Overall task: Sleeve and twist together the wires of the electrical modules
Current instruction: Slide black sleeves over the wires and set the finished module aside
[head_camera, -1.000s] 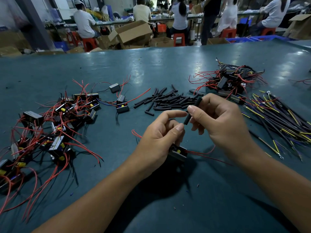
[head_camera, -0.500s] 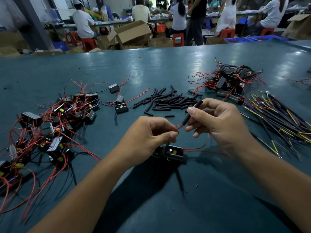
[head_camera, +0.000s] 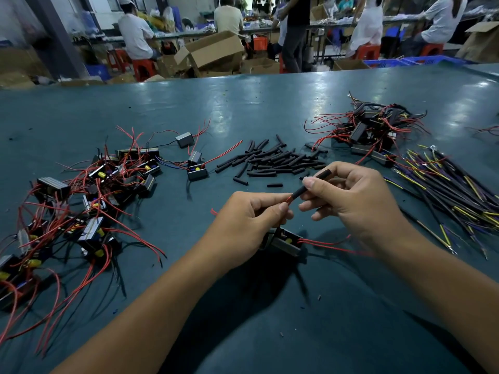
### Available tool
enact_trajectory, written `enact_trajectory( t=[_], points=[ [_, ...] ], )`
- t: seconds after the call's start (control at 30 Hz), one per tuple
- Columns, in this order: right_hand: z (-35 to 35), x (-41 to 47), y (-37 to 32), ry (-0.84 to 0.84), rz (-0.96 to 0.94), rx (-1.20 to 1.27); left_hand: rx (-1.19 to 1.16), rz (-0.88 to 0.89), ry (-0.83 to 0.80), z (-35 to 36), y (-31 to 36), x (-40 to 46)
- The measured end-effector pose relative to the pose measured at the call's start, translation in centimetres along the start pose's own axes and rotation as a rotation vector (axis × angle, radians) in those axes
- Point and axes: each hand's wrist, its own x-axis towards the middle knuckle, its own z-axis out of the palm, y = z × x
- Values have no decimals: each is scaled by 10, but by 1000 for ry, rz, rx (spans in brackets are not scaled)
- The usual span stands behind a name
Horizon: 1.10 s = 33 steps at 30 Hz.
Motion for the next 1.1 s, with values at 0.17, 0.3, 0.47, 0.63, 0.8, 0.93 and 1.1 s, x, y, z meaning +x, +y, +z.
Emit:
enact_trajectory(
  t=[0.17,0.3,0.47,0.63,0.8,0.93,1.1],
  points=[
    [-1,1,0,-84,40,52,-35,6,-31,-8,1,1],
    [-1,1,4,-123,-46,-75,-26,32,58,2,-4,0],
    [-1,-1,7,-147,-131,-238,160,91,12,-6,1,1],
    [-2,-1,8,-176,-179,-327,671,145,-186,-49,13,-2],
    [4,-5,14,-278,-234,-522,783,105,-292,-41,10,-1],
    [4,-7,15,-311,-236,-539,731,107,-276,-44,8,0],
    [5,-6,16,-271,-257,-579,278,211,-71,-30,13,0]
  ],
)
